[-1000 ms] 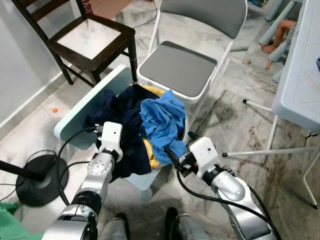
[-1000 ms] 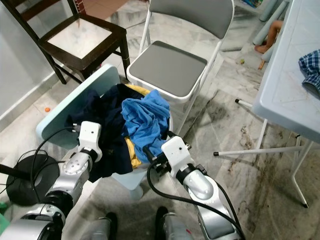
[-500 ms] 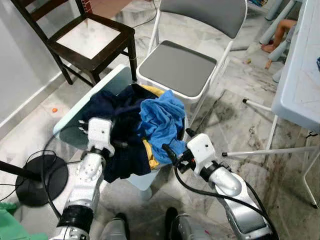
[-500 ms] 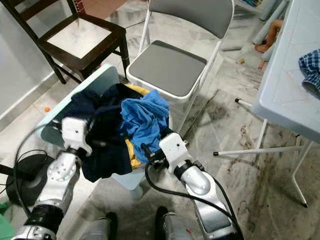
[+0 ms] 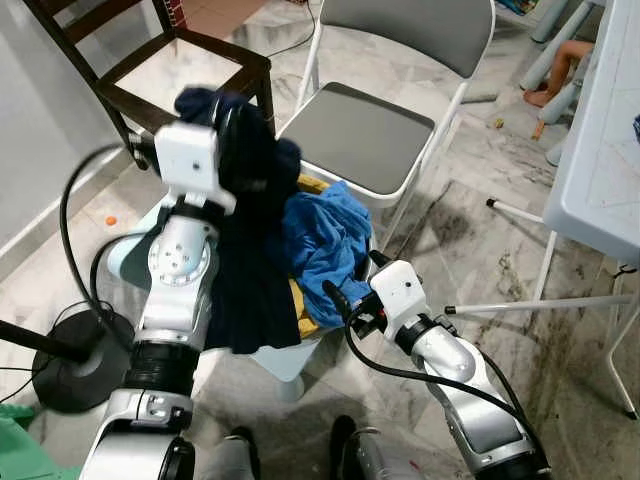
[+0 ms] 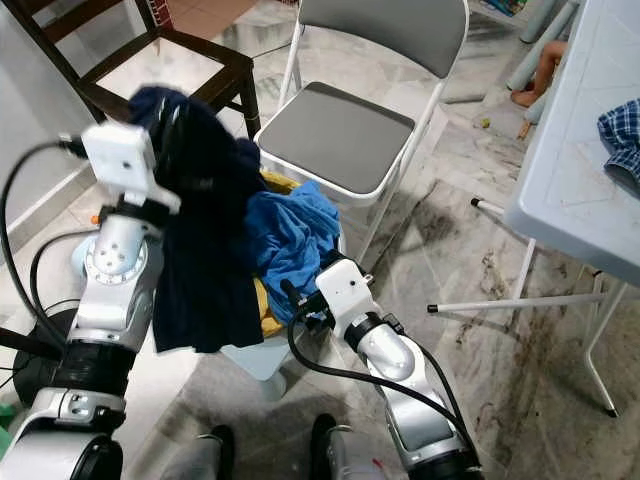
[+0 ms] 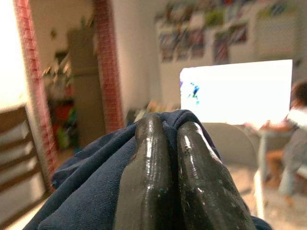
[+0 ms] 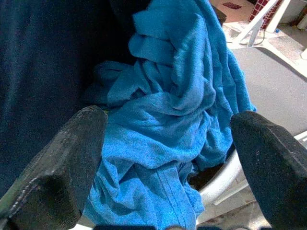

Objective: Hang hanger

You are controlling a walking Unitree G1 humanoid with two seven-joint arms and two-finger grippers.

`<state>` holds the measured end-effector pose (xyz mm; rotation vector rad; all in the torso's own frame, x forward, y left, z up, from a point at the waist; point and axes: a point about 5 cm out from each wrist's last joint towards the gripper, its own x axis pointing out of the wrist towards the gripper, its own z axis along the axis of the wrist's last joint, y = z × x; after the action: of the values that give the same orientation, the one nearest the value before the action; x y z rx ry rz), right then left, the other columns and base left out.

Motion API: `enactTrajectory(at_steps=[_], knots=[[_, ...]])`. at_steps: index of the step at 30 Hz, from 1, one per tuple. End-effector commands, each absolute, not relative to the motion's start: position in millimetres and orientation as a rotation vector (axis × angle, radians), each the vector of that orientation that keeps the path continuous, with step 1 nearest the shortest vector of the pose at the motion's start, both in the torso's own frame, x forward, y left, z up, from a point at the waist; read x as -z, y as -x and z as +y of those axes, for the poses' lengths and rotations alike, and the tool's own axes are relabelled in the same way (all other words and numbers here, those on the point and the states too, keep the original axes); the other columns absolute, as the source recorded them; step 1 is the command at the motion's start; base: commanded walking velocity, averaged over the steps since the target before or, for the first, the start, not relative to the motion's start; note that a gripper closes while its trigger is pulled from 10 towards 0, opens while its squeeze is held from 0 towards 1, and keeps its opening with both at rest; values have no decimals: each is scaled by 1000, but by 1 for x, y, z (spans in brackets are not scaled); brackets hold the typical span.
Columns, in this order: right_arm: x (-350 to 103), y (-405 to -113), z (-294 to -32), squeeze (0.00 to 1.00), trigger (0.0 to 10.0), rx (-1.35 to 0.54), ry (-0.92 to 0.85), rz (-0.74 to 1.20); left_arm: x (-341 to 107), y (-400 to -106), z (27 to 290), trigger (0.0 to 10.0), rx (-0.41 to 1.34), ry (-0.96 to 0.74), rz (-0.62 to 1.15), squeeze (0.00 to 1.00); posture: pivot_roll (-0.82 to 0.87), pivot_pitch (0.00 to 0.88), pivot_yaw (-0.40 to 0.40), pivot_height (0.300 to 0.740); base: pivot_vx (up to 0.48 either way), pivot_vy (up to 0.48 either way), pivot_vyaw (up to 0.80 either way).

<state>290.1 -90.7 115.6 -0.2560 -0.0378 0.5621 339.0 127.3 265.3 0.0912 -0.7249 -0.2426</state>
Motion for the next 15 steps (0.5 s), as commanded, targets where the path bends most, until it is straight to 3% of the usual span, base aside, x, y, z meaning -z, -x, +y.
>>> enactTrajectory(at_steps=[1,6,12,15], knots=[[-110,-289,-95,0,10000,-545,255,-24,-276,-330,123,0,294,-72,-768,0,160,258,-29,740,0,0,0],[-107,-287,-97,0,10000,-535,254,-18,-273,-315,123,0,369,-40,-755,0,163,265,-25,740,0,0,0],[-103,-284,-96,0,10000,-544,254,-6,-205,-289,151,0,325,-47,-517,0,185,283,-35,740,0,0,0],[-102,-285,-95,0,10000,-555,257,-2,-150,-272,165,0,320,-96,-331,0,199,292,-44,740,0,0,0]])
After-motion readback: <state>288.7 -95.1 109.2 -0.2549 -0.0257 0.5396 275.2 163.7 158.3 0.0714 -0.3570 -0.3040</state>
